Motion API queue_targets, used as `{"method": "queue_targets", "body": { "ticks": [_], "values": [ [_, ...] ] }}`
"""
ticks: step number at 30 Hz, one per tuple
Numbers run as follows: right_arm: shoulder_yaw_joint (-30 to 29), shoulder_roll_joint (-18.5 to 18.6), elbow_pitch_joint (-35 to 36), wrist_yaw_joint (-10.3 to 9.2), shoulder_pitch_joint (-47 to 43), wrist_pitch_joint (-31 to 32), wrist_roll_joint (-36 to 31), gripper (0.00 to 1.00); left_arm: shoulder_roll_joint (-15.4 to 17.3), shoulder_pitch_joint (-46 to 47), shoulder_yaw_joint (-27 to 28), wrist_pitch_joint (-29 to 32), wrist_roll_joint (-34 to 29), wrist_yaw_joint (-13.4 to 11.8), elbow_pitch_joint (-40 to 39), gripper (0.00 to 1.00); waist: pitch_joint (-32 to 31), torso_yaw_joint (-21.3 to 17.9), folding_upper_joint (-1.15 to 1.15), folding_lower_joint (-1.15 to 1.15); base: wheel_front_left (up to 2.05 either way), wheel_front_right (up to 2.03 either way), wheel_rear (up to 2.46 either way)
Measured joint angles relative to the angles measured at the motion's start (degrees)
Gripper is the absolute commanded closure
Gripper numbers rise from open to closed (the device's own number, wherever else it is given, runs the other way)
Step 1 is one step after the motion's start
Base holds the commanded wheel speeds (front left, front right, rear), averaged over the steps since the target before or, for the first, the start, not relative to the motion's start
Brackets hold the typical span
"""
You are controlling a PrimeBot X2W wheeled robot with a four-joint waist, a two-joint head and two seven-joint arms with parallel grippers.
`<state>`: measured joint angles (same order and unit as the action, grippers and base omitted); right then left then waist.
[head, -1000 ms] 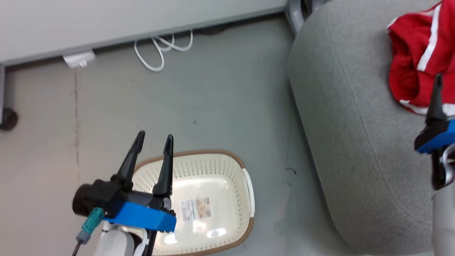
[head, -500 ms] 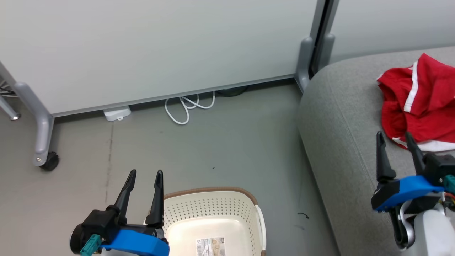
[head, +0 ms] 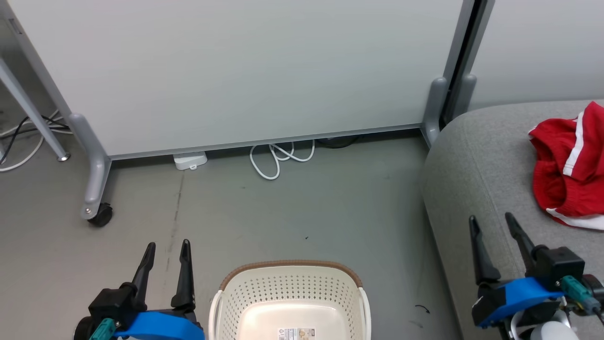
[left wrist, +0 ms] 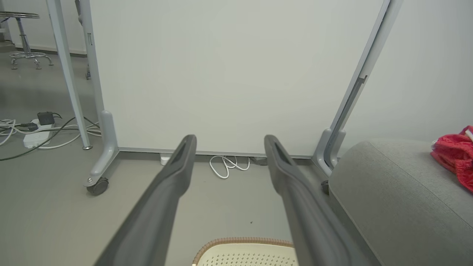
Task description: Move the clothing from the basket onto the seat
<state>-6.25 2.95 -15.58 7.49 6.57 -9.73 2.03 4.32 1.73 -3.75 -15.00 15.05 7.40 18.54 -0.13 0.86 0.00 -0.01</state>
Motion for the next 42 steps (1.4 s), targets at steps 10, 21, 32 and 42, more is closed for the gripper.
{"method": "queue_targets", "body": {
  "ticks": [10, 21, 32, 42],
  "values": [
    [2.2, 0.0, 0.1, -0.01, -2.9, -0.2, 2.0, 0.0, 0.5, -0.3, 2.2, 0.0, -0.5, 0.0, 2.2, 0.0, -0.8, 1.3, 0.0, 0.01, 0.0, 0.0, 0.0],
    [2.6, 0.0, 0.6, -0.01, -3.7, 0.5, 2.1, 0.0, 0.8, -0.4, 2.3, 0.0, -0.4, 0.0, 2.6, 0.0, -0.7, 1.2, 0.0, 0.01, 0.0, 0.0, 0.0],
    [3.0, -0.2, -1.0, -0.01, -4.2, 0.6, 2.7, 1.0, 0.4, -1.4, 2.5, 0.3, -0.4, 0.0, 4.1, 1.0, -0.6, 1.2, 0.0, 0.01, 0.0, 0.0, 0.0],
    [3.0, -0.6, -6.1, -0.01, -6.2, 0.7, 3.4, 1.0, -1.0, -4.9, 2.4, 0.5, 0.1, 0.0, 8.8, 1.0, -0.6, 1.2, 0.0, 0.01, 0.0, 0.0, 0.0]
  ]
}}
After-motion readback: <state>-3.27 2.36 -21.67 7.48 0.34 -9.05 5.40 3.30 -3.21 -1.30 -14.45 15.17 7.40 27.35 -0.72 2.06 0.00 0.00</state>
